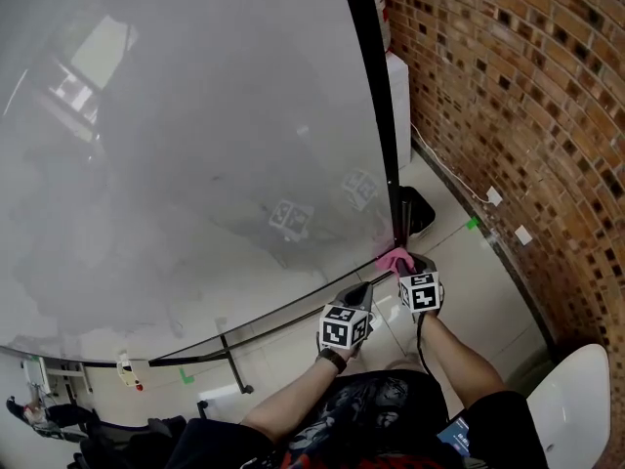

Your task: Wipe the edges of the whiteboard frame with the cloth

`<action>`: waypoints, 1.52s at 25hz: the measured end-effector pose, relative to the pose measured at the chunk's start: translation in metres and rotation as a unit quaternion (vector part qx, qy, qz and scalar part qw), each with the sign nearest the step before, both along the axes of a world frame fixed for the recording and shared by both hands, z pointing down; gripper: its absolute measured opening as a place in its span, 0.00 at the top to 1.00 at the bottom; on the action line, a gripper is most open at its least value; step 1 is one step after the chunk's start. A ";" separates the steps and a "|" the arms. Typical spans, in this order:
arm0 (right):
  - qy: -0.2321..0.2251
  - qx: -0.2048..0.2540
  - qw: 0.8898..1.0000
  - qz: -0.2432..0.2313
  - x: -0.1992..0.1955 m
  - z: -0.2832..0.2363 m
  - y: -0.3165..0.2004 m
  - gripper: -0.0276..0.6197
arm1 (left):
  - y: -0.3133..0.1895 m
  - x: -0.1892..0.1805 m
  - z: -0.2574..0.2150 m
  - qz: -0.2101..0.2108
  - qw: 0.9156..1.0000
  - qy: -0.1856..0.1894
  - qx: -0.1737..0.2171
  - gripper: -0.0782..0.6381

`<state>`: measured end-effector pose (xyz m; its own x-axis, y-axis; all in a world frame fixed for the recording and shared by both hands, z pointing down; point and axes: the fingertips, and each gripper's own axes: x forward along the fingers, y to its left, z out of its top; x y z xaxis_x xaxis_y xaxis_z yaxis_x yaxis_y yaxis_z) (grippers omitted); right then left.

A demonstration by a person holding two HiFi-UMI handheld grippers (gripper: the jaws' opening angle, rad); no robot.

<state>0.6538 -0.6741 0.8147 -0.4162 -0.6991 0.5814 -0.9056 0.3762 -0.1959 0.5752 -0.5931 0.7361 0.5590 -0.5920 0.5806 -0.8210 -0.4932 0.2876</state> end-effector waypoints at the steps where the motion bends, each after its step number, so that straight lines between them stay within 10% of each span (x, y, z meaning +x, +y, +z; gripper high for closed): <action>1: 0.002 0.003 1.000 0.002 0.004 -0.002 0.001 0.83 | 0.001 0.005 0.001 0.005 1.000 0.000 -0.002 0.89; 10: 0.004 0.084 0.996 0.017 0.019 -0.075 -0.006 0.83 | -0.011 0.024 -0.024 0.037 0.999 0.012 0.023 0.89; 21: -0.025 0.193 0.980 0.039 0.021 -0.206 -0.008 0.83 | -0.047 0.058 -0.162 0.074 0.988 0.049 0.124 0.89; 27: -0.035 0.270 0.962 0.032 0.023 -0.282 -0.008 0.83 | -0.062 0.064 -0.228 0.068 0.984 0.009 0.162 0.89; 38: -0.091 0.389 0.916 0.025 0.027 -0.435 -0.024 0.83 | -0.068 0.083 -0.365 0.107 0.954 0.047 0.277 0.89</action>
<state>0.6811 -0.6984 0.3794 -0.4133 -0.8931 -0.1773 -0.9043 0.4254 -0.0350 0.6585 -0.6614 0.3715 0.7353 -0.6601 0.1539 -0.6682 -0.7440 0.0018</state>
